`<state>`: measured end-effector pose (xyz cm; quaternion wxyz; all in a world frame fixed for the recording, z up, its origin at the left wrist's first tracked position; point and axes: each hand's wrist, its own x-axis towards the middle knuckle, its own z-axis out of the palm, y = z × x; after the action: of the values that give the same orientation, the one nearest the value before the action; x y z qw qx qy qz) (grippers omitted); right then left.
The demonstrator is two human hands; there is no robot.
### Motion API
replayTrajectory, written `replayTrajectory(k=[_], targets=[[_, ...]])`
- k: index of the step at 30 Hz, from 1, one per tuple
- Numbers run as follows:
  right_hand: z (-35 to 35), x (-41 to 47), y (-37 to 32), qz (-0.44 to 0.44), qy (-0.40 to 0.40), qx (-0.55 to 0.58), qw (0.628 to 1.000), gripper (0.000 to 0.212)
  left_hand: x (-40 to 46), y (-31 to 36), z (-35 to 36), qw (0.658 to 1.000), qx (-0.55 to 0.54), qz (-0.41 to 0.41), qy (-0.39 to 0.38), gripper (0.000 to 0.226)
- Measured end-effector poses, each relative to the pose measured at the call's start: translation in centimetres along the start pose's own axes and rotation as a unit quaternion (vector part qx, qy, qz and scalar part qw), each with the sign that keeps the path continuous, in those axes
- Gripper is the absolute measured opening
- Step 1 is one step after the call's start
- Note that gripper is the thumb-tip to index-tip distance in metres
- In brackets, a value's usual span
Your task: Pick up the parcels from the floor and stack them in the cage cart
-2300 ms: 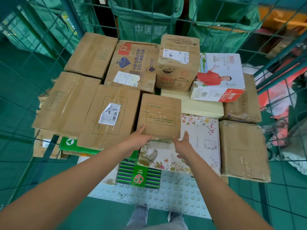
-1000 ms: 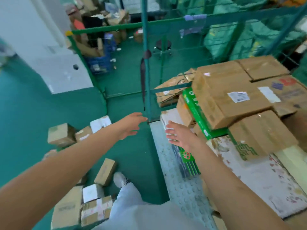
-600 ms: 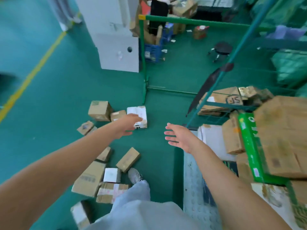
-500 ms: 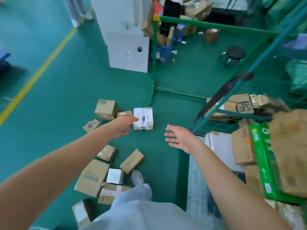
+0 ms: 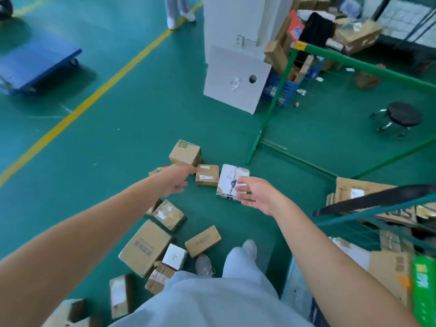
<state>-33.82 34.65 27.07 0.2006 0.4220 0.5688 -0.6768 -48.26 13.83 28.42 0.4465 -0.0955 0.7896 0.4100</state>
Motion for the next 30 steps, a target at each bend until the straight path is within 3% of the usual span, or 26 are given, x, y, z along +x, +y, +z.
replayTrajectory(k=[9,22,30], targets=[[2.6,11.1,-8.7,0.03,-0.061,-0.061,0.996,0.035,7.6,4.4,-4.2,0.996,-0.044,-0.054,0.051,0.048],[1.6,29.9,-26.9,0.033,-0.124,-0.174,0.976,0.028,21.5,17.3,-8.4,0.983,-0.108,-0.11,0.1,0.043],[2.9,38.5,-30.9,0.05,-0.134,-0.237,0.961,0.032,29.3,18.0,-10.2,0.973,-0.135,-0.145,0.119,0.04]])
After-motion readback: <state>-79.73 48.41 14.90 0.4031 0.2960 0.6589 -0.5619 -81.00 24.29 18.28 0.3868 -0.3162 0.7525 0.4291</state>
